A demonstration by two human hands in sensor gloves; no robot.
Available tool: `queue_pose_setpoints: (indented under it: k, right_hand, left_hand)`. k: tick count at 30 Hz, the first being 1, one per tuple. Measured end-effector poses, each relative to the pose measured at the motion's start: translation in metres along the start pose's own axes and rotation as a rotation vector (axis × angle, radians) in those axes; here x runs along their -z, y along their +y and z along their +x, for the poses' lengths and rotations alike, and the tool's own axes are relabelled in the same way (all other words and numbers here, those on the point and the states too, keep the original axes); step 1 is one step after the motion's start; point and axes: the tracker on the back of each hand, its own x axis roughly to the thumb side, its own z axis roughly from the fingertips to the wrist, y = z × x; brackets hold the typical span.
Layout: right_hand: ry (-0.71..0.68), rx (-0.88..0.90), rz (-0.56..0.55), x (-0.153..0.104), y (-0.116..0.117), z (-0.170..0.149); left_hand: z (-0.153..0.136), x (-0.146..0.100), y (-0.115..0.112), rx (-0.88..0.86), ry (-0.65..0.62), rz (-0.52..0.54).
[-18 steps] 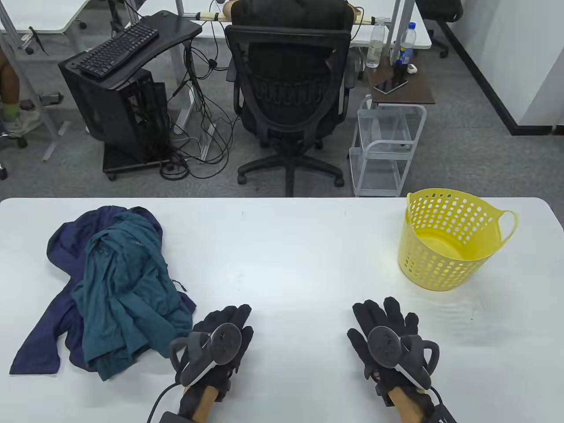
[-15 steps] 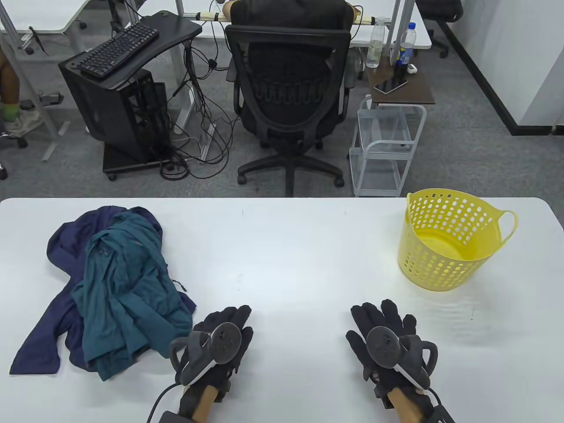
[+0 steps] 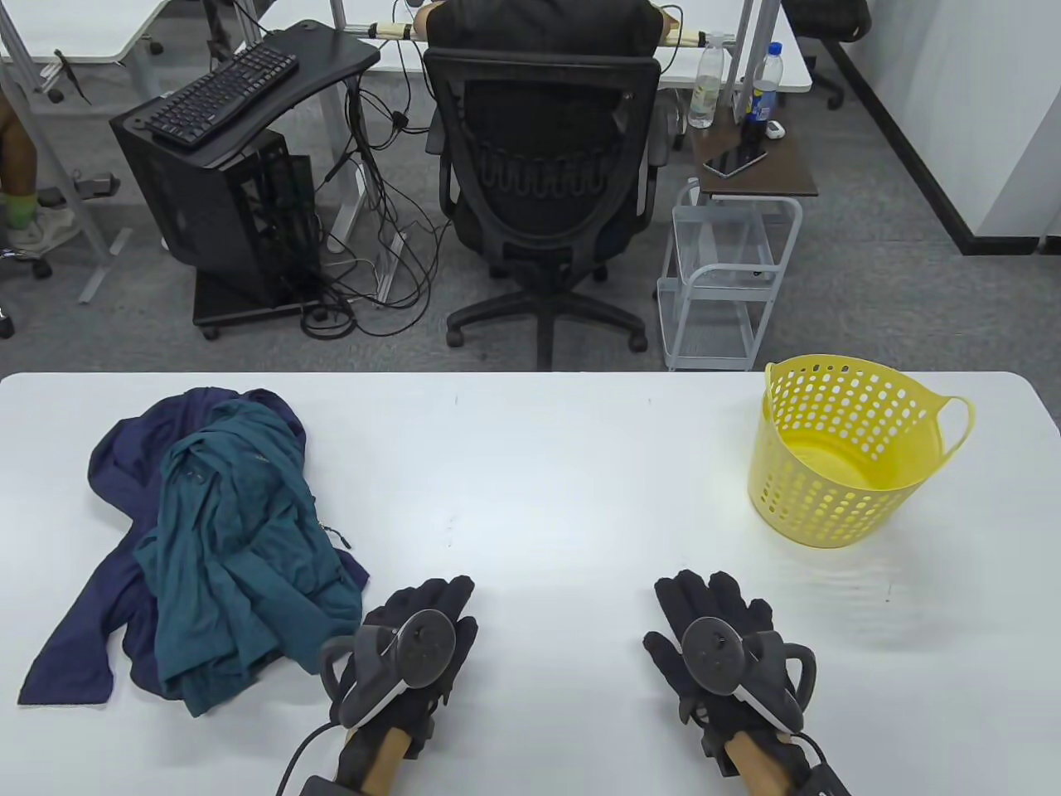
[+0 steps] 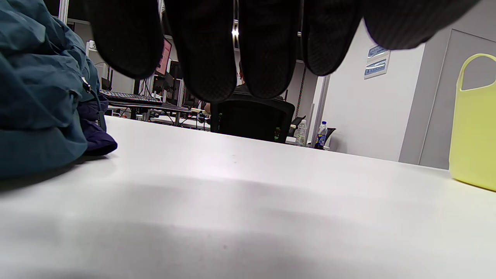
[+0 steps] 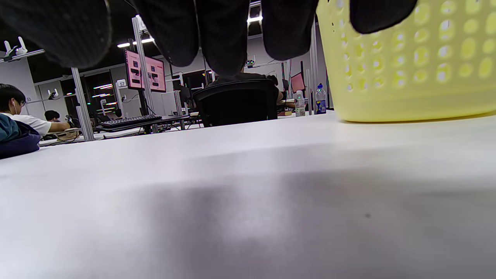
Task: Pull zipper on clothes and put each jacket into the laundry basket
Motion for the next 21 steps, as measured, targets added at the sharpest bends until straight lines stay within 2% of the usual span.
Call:
queue_pose_setpoints:
  k: [5, 11, 21]
  right_hand:
    - [0.005, 0.009, -0.011, -0.003, -0.003, -0.001]
    - [0.008, 0.027, -0.021, -0.004, -0.006, -0.003]
    - [0.021, 0.053, -0.015, -0.003, -0.006, -0.007]
  left_hand:
    - [0.004, 0.0, 0.003, 0.02, -0.007, 0.003]
    - [0.0, 0.014, 0.028, 0.071, 0.039, 0.047]
    - [-0.043, 0.05, 0.073, 0.168, 0.184, 0.027]
